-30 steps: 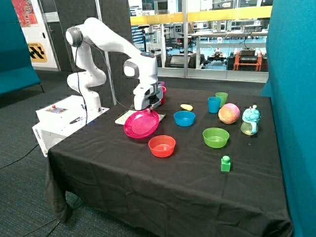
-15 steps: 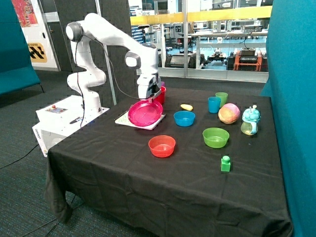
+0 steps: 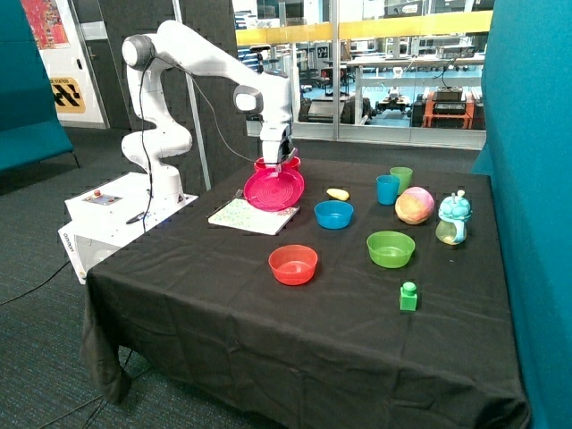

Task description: Hide the teddy bear in the red bowl

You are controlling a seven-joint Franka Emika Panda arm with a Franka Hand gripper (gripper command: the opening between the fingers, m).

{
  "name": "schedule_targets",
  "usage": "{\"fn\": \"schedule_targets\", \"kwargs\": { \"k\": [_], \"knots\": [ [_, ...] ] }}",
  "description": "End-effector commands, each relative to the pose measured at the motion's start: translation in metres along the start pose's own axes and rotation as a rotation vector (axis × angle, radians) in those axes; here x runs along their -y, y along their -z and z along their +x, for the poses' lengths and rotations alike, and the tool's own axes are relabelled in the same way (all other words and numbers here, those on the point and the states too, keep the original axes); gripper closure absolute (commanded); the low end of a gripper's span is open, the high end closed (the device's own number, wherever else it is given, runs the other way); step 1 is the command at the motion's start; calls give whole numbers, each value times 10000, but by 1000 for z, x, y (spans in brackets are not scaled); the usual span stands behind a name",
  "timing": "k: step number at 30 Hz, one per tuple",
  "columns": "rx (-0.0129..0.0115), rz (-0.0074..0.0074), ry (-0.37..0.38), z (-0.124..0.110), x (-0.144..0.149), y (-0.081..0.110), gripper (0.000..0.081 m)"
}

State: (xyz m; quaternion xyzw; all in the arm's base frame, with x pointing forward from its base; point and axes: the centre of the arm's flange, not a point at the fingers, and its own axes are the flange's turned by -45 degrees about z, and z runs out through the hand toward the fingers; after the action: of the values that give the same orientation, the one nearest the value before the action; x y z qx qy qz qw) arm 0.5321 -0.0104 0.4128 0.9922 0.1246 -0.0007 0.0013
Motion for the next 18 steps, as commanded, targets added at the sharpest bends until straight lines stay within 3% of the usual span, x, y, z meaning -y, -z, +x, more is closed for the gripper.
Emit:
{"fn": "schedule_targets", "kwargs": {
  "k": [1,18],
  "knots": [
    [-19,23,957,3,44,13,808],
    [-22,21,3249,-7,152,32,808]
  ]
}}
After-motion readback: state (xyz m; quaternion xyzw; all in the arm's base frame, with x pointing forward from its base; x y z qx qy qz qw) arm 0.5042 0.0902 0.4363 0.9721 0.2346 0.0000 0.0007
